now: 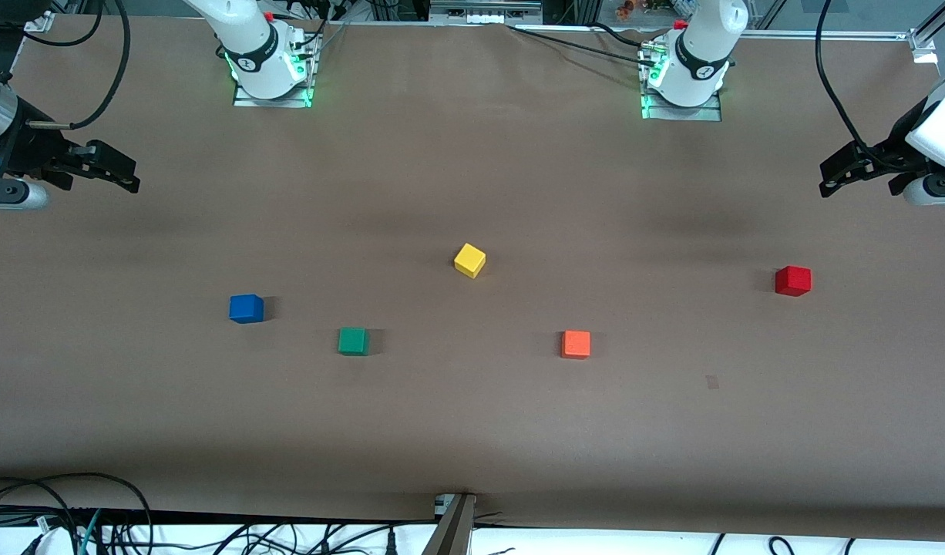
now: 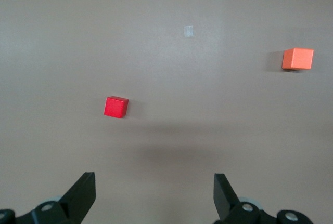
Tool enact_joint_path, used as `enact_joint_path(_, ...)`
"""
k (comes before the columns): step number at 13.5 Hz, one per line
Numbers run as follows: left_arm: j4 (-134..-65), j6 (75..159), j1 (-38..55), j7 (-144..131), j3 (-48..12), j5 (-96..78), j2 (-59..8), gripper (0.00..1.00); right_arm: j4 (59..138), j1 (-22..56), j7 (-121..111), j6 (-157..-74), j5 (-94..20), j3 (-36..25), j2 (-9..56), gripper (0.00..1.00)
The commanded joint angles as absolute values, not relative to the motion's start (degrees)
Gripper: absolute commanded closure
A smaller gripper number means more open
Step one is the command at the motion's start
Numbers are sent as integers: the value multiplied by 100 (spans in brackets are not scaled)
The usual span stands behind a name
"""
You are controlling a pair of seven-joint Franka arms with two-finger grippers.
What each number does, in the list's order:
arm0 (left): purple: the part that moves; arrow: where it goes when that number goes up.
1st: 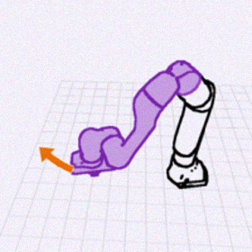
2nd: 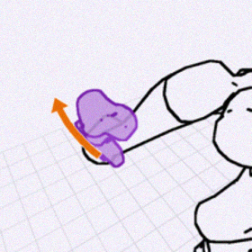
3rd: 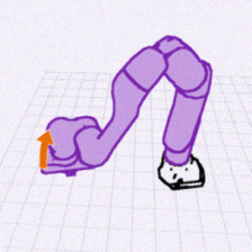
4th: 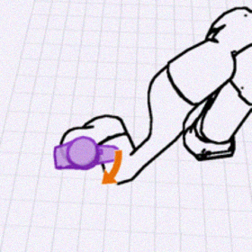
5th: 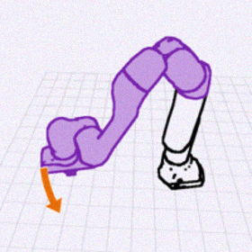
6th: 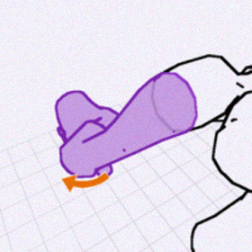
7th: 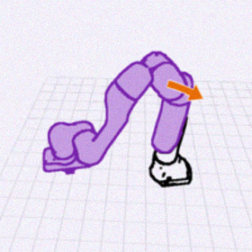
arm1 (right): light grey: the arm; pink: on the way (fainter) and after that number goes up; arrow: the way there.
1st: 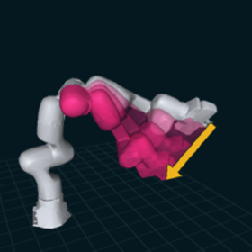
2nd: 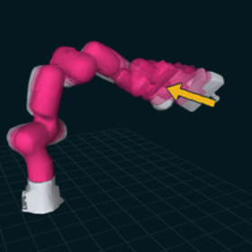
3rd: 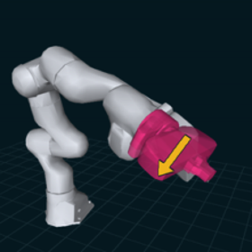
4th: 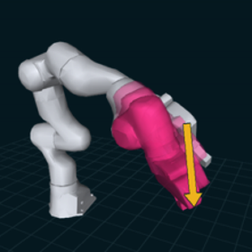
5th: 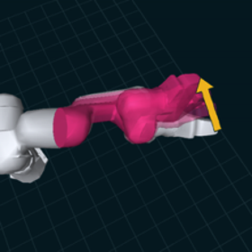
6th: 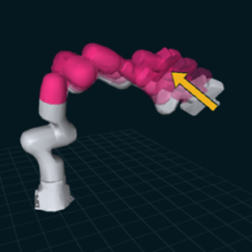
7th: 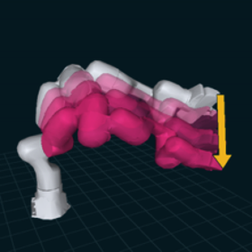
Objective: Pass red block to right arm, stack on blue
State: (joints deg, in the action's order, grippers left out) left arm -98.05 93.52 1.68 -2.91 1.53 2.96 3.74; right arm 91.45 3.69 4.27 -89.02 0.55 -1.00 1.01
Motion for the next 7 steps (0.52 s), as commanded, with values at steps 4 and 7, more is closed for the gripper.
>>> enact_joint_path(4, -9896, 9413, 246, -316, 237, 176, 439, 0, 9035, 308, 448, -8877, 35, -53, 141, 0)
enact_joint_path(7, -9905, 9396, 237, -325, 237, 167, 387, 0, 9035, 308, 448, -8868, 35, -53, 141, 0)
